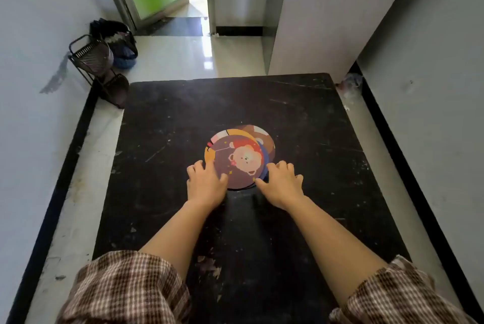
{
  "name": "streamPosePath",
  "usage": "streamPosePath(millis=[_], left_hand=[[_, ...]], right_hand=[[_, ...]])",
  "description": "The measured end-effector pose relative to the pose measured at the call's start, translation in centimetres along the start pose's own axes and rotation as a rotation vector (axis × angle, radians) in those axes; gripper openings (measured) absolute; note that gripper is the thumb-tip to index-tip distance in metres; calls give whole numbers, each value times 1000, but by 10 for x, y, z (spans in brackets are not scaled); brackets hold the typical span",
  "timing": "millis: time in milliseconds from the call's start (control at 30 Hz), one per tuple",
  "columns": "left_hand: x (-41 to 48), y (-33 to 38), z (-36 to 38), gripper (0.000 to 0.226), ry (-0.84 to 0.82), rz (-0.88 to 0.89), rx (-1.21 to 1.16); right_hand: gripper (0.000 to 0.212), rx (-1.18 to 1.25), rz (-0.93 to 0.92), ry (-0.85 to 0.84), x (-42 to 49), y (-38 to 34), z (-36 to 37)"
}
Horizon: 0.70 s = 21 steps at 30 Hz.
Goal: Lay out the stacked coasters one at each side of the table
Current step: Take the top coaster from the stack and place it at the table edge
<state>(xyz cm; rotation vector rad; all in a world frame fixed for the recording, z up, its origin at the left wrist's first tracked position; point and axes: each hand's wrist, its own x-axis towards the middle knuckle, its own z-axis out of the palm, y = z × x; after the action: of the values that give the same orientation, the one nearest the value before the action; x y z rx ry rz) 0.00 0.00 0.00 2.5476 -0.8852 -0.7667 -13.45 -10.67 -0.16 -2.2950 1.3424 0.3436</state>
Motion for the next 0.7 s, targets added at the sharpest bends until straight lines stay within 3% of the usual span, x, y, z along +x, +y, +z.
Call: streamPosePath(millis=[367, 533, 700], left_hand=[[39, -5, 26, 48, 30, -136, -66], [47, 2, 24, 45, 113, -306, -324], [54, 5, 18, 37, 186, -418, -587]], right_hand=[[40, 106, 111, 107, 35, -11, 28], [30, 444, 226, 194, 41, -20, 28], [28, 846, 348, 103, 49, -19, 14]])
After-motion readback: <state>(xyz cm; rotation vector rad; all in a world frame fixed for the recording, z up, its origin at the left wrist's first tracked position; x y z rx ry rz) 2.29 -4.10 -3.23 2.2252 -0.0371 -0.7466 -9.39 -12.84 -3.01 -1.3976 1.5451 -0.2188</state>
